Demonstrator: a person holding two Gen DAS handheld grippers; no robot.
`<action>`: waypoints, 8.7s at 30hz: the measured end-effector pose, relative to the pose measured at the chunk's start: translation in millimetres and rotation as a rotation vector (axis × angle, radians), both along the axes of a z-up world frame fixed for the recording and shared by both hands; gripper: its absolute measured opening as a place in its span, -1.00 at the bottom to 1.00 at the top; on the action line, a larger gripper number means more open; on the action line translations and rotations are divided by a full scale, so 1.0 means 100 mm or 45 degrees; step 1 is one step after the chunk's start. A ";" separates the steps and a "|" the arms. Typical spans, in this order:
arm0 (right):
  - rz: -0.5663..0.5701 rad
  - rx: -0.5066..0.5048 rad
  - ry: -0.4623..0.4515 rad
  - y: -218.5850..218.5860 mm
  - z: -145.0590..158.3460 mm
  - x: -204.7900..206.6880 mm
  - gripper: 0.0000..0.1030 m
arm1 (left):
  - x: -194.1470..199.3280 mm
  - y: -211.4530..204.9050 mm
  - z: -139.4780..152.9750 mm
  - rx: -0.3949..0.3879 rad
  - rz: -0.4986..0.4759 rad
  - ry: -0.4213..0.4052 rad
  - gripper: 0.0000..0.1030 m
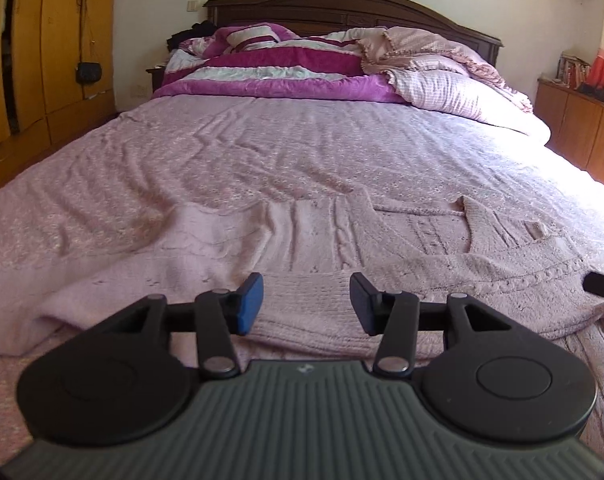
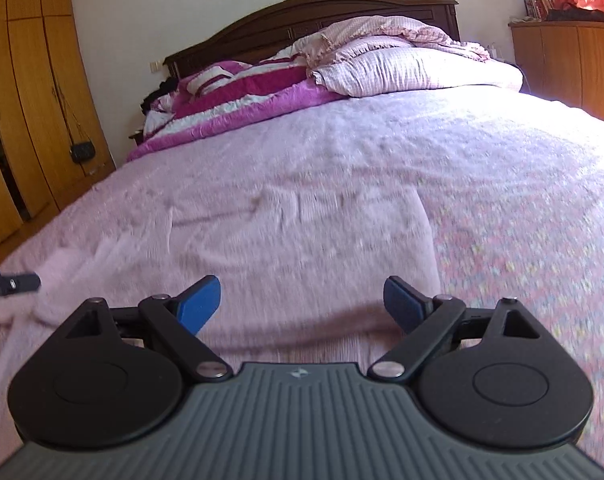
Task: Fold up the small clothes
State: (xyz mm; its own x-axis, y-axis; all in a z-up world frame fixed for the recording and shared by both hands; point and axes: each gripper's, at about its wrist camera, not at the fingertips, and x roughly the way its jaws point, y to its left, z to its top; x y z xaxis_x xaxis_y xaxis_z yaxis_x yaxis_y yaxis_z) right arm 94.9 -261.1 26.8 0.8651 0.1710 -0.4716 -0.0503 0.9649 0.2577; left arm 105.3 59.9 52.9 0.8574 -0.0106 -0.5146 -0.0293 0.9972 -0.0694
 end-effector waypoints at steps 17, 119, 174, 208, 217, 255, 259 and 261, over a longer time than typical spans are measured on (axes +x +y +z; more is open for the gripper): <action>-0.063 -0.190 0.111 -0.01 -0.33 0.49 0.76 | 0.23 0.15 -0.33 0.000 0.025 0.198 0.15; -0.092 0.010 0.134 0.40 -0.26 -1.11 0.88 | -0.34 1.27 0.76 -0.305 0.311 -0.300 -0.83; 0.245 0.299 0.137 0.81 0.19 -0.62 0.87 | -0.71 0.40 -0.09 0.031 0.143 0.221 0.02; 0.430 0.002 0.104 1.84 0.77 0.47 -0.81 | -0.41 0.70 -0.37 0.060 0.229 0.214 0.07; 0.315 -0.133 0.284 1.76 0.11 0.67 -0.79 | -0.42 0.69 -0.39 0.089 0.218 0.206 0.07; 0.700 -0.325 0.076 3.04 -0.02 -0.13 0.32 | -0.70 1.18 -0.20 -0.022 0.285 0.263 0.04; 0.674 -0.385 0.052 3.08 -0.09 -0.13 0.19 | -0.72 1.17 -0.22 -0.020 0.280 0.256 0.04; 0.648 -0.395 0.046 3.08 -0.10 -0.12 -0.02 | -0.73 1.18 -0.23 -0.020 0.276 0.255 0.04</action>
